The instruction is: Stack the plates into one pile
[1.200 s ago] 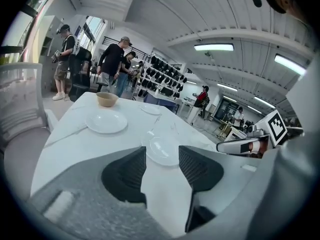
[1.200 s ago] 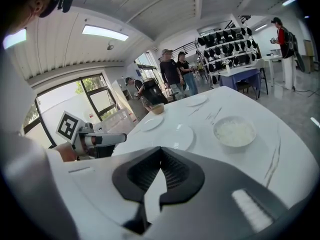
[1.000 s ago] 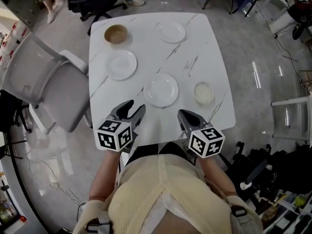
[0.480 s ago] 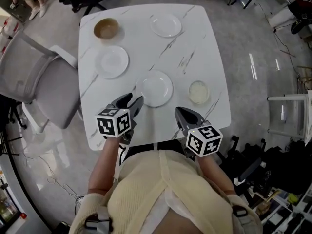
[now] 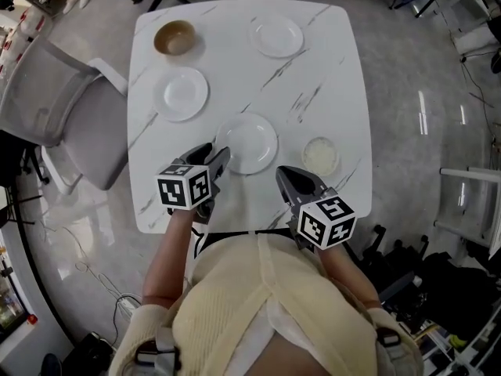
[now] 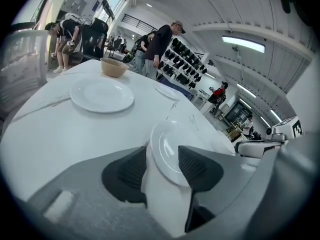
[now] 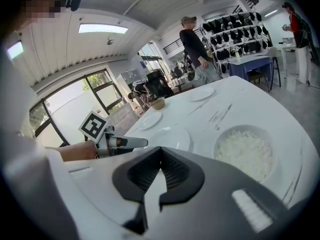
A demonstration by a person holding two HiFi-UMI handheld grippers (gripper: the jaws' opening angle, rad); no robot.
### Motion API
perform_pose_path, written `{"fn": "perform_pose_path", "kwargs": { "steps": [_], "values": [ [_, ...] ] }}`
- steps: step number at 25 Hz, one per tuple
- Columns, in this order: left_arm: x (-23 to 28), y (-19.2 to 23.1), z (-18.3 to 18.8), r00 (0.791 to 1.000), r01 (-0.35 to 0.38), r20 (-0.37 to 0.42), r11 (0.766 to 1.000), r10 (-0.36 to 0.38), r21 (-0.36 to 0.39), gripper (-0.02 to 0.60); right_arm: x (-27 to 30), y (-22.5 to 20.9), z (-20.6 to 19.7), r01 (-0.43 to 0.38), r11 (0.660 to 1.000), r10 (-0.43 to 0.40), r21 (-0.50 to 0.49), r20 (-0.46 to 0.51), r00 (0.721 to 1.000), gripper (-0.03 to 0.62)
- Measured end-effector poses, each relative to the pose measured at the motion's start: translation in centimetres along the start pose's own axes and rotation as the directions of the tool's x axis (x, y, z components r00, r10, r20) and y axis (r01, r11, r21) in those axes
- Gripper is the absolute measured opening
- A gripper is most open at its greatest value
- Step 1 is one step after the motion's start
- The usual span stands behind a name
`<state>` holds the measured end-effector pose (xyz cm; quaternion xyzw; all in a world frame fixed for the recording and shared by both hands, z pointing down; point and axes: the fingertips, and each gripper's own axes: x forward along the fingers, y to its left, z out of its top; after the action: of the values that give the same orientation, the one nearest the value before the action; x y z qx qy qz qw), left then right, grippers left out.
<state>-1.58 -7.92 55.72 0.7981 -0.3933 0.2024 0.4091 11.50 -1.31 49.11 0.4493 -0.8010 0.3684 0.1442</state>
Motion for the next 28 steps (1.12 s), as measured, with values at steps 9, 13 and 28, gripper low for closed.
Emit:
{"fn": "perform_pose_path", "kwargs": {
  "steps": [9, 13, 28],
  "values": [
    [1.1, -0.1, 0.1, 0.998, -0.057, -0.008, 0.998, 0.057, 0.01, 0.209, 0.9, 0.1, 0.0, -0.085, 0.996, 0.085, 0.006, -0.021, 0.996, 0.003],
    [1.4, -0.3, 0.0, 0.997, -0.081, -0.02, 0.996, 0.081, 0.026, 0.21, 0.9, 0.1, 0.1, -0.108, 0.994, 0.108, 0.005, -0.019, 0.994, 0.002],
    [1.5, 0.5, -0.1, 0.963, -0.268, 0.005, 0.957, 0.269, 0.116, 0.13, 0.5, -0.1, -0.1, -0.186, 0.981, 0.185, -0.054, -0.035, 0.982, 0.002]
  ]
}}
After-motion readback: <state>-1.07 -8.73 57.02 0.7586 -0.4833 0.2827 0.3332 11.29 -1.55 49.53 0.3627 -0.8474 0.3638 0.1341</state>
